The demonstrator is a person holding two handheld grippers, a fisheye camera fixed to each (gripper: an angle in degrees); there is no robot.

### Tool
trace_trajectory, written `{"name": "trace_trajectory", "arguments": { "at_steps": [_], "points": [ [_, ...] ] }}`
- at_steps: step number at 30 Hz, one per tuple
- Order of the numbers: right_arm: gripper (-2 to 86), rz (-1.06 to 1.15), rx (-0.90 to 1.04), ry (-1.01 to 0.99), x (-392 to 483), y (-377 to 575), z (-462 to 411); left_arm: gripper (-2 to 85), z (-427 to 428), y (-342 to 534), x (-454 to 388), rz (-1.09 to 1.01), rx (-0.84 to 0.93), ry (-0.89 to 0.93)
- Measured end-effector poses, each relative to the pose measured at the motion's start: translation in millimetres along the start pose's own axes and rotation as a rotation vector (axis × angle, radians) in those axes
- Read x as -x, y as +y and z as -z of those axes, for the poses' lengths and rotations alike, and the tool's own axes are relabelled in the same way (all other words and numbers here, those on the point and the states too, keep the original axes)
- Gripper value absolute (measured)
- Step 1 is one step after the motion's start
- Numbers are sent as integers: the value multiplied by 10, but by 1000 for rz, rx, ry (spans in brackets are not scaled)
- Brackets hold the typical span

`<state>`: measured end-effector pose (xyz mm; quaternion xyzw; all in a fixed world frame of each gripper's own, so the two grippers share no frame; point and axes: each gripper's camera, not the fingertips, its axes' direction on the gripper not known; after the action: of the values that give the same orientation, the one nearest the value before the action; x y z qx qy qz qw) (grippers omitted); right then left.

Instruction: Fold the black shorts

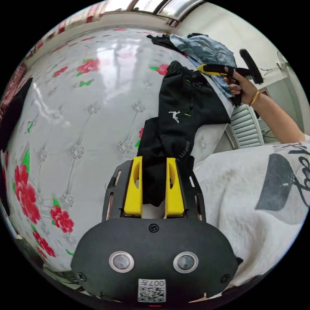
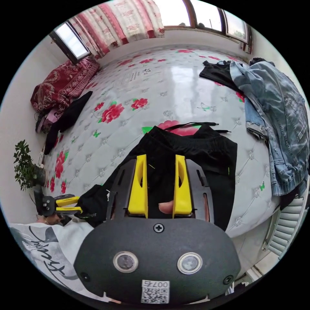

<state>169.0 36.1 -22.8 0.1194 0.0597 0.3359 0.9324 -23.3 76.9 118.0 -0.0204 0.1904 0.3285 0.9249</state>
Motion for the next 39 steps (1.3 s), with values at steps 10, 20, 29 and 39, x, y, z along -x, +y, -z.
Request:
{"name": "trace_trajectory", "arguments": {
  "at_steps": [10,20,29,39],
  "points": [
    [37,12,4,-282,-108,-434,-6,-7,470,171,328,29,-128,-153],
    [30,341,-854,-504,303,-353,2842,-7,3041,846,400,181,-988,-362],
    [30,239,-433,-346,-20,376,1652,0,1998,1263,79,160,-772,-344],
    [23,-126,23,-184,-504,635,225,-10,624,1280,299,460,-257,-310]
  ]
}}
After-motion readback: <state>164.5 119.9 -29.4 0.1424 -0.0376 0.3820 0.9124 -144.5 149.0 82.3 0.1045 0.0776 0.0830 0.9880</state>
